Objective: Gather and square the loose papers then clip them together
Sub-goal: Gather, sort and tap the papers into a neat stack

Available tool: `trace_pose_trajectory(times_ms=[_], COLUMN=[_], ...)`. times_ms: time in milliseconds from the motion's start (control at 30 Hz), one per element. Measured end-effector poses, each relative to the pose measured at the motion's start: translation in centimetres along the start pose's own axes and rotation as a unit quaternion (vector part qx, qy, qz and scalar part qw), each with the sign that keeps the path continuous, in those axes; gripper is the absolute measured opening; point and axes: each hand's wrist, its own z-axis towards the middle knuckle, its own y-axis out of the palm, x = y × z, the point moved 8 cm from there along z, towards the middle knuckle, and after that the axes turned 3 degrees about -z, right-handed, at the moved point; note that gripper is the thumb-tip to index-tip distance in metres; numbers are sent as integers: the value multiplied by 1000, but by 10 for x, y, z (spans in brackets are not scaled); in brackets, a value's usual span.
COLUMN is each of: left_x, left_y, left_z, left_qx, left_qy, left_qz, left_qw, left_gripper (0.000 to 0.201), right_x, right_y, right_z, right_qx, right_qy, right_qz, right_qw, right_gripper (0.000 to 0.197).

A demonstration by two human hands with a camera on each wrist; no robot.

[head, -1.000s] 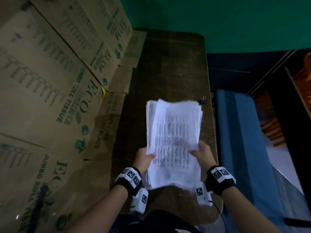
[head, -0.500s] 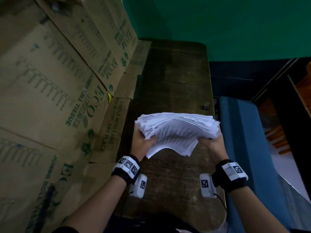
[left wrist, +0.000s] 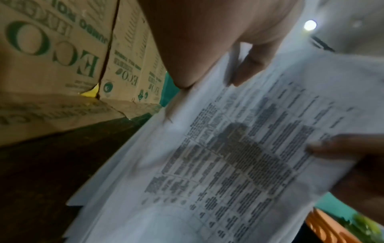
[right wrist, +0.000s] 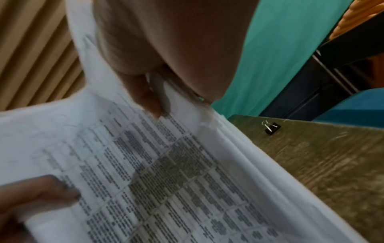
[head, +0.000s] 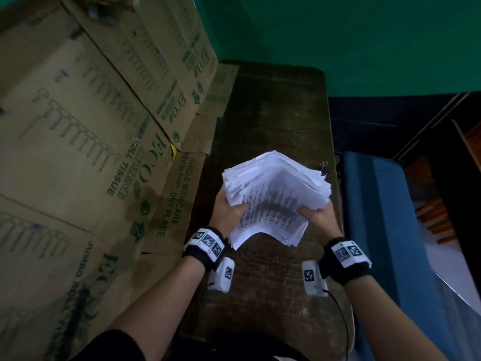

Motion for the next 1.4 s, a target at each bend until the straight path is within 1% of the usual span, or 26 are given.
trace_pose_trajectory(times_ms=[67, 167, 200, 267, 333, 400, 500, 567, 667, 700, 767, 800, 833, 867, 900, 933, 967, 1033, 1067, 1100, 1133, 1233, 1267, 1333, 1367, 1400], left_x=[1, 5, 5, 7, 7, 8, 13, 15, 13, 8, 4, 4, 4, 6, 10, 13, 14, 18, 19, 19, 18, 17, 18, 22, 23, 21], left_y=[1, -9, -13, -18, -18, -15, -11, -2, 4, 1, -7, -9, -9, -7, -6, -3, -1, 1, 2, 2, 0, -1, 0, 0, 0, 0], left_z=[2, 6, 5, 3, 1, 0, 0, 3, 16, 21, 27, 29, 30, 31, 31, 32, 33, 35, 35, 35, 36, 36, 36, 34, 33, 33], left_qx=[29, 50, 49, 44, 16, -22, -63, -90, -80, -75, -71, -78, -90, -102, -103, -105, -109, -116, -117, -115, -104, -80, -79, -86, -88, -87], left_qy=[-9, 8, 17, 29, 50, 76, 74, 79, 81, 61, 33, 29, 35, 48, 60, 65, 63, 80, 89, 100, 105, 82, 82, 80, 75, 66], left_qz=[-28, -29, -30, -42, -28, 2, 7, 44, 90, 74, 40, 29, 32, 52, 69, 73, 72, 74, 84, 96, 103, 83, 61, 25, 12, 0], left_qw=[999, 998, 998, 998, 998, 997, 995, 992, 989, 992, 996, 996, 995, 992, 991, 990, 989, 987, 986, 984, 984, 990, 992, 993, 993, 994], left_gripper=[41, 40, 42, 46, 46, 50, 51, 41, 28, 32, 48, 55, 58, 59, 60, 61, 61, 60, 59, 57, 54, 37, 36, 42, 42, 39], right_x=[2, -11, -13, -11, -3, 0, 5, 8, 0, -8, -37, -57, -81, -106, -129, -145, -155, -146, -131, -118, -110, -110, -111, -103, -99, -95], right_y=[0, -16, -20, -23, -21, -24, -26, -22, -18, -17, -23, -27, -29, -29, -24, -13, 5, 50, 69, 80, 83, 61, 47, 9, -11, -29], right_z=[3, -1, -3, -7, -8, -6, -3, -5, -2, -1, -3, -4, -6, -7, -9, -10, -10, -7, -6, -5, -5, 0, 3, 13, 18, 22], right_qx=[59, 112, 113, 74, 15, -1, -9, 6, 24, 14, -19, -31, -30, -15, 9, 32, 38, -21, -60, -87, -95, -63, -45, -11, 2, 2], right_qy=[22, -8, -19, -28, -22, -26, -9, 14, 22, 21, -4, -39, -82, -130, -178, -222, -256, -281, -273, -265, -260, -237, -222, -176, -149, -125], right_qz=[16, 59, 62, 47, 30, 25, 33, 17, -1, 6, 20, 8, -29, -94, -178, -271, -372, -534, -579, -605, -615, -616, -623, -632, -615, -566], right_qw=[998, 992, 992, 996, 999, 999, 999, 1000, 999, 1000, 1000, 999, 996, 987, 968, 936, 891, 797, 765, 746, 738, 748, 749, 755, 774, 815], right_gripper=[36, 32, 33, 45, 61, 65, 62, 51, 40, 44, 71, 83, 88, 89, 86, 84, 84, 90, 92, 92, 90, 89, 85, 59, 43, 32])
